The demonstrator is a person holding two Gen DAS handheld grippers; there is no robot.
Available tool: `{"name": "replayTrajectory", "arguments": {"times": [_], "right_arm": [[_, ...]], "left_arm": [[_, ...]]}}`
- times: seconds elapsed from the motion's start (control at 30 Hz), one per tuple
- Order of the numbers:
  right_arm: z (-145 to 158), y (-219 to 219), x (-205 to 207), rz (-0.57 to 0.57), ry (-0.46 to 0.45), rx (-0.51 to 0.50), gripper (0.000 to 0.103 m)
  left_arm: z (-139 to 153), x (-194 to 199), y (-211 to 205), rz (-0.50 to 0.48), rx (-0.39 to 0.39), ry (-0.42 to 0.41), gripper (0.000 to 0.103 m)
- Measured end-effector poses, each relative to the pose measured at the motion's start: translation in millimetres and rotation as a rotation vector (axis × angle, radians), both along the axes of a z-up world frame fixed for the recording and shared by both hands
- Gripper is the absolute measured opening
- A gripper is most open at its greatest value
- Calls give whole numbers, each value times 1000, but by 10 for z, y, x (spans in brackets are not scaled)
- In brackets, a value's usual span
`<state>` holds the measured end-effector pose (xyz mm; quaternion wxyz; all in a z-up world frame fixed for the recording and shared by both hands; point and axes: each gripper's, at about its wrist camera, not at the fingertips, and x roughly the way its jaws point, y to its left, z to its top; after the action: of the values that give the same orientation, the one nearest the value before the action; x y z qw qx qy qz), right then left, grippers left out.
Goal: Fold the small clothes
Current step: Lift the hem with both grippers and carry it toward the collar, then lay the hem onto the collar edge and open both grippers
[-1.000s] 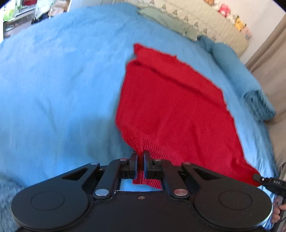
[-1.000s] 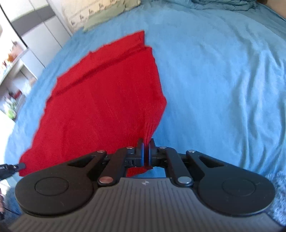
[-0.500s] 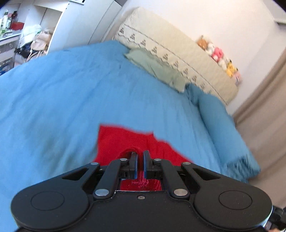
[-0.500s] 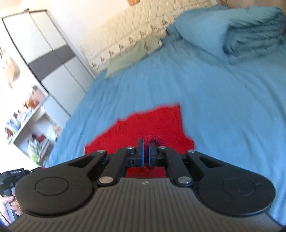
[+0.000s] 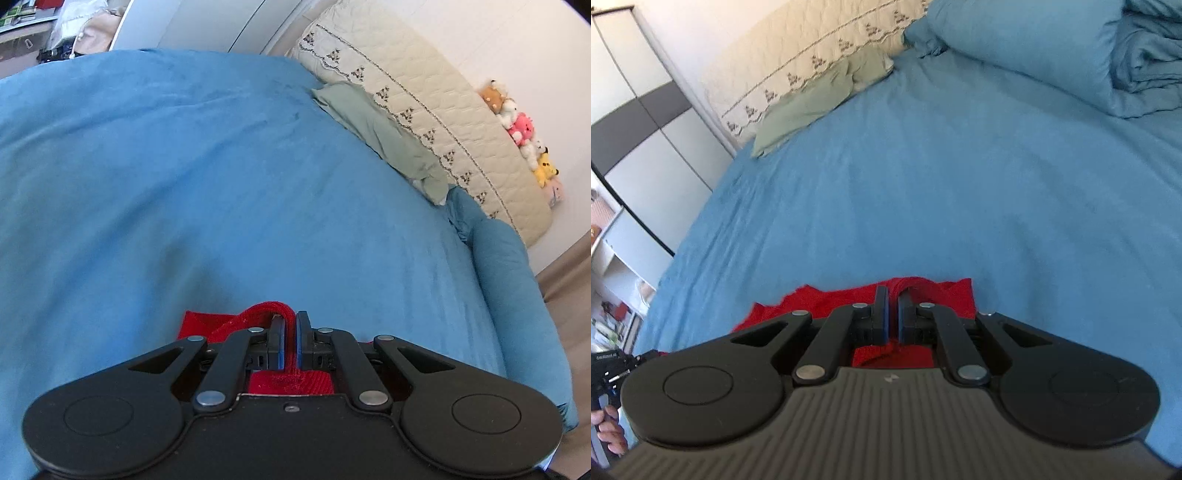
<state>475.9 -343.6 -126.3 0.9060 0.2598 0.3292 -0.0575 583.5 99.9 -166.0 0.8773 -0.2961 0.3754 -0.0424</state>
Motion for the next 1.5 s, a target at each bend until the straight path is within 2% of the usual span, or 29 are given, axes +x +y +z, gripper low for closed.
{"name": "replayTrajectory", "arguments": {"times": [0.2, 0.4, 0.53, 0.63, 0.67, 0.7, 0.73, 0.77, 0.8, 0.87, 0.93, 1.0, 1.13, 1.23, 1.3, 1.37, 1.5], "right_arm": [[-164, -81, 248, -23, 6, -16, 20], [-411, 96, 483, -14, 64, -152, 20], [-473, 155, 573, -11, 67, -183, 20], [-485, 177, 609, -1, 77, -199, 22], [-471, 192, 557, 5, 73, -207, 26], [-453, 202, 542, 14, 67, -215, 44], [-423, 211, 529, 21, 58, -225, 58], [-373, 228, 487, 15, 39, -245, 90], [-306, 251, 419, 3, 7, -275, 103], [-175, 349, 235, 10, -90, -334, 103], [-104, 500, 57, 85, -140, -361, 103], [-138, 661, -87, 155, -151, -375, 103], [-414, 1003, -286, 260, -100, -455, 103], [-677, 1160, -331, 275, -5, -514, 103], [-803, 1189, -333, 266, 27, -518, 103], [-872, 1188, -362, 242, 18, -506, 103], [-914, 1171, -332, 233, 34, -481, 103]], "left_arm": [[-53, 91, -31, 1, 54, -9, 5], [-192, 196, -229, 0, 150, -9, 5], [-277, 250, -271, 6, 171, 5, 5], [-282, 241, -269, 9, 170, -1, 11], [-255, 222, -267, 9, 173, -11, 30], [-199, 185, -271, 14, 195, -28, 61], [-135, 151, -290, 18, 225, -49, 71], [-53, 81, -319, 11, 266, -89, 79], [49, -5, -359, -11, 312, -129, 86], [189, -180, -457, -52, 382, -184, 99], [260, -407, -591, -138, 438, -245, 101], [216, -571, -719, -216, 475, -247, 102], [-82, -736, -835, -279, 514, -154, 102], [-282, -790, -832, -311, 515, -87, 101], [-408, -814, -828, -321, 554, -54, 102], [-501, -814, -834, -339, 589, -38, 103], [-543, -780, -794, -347, 558, -19, 103]]}}
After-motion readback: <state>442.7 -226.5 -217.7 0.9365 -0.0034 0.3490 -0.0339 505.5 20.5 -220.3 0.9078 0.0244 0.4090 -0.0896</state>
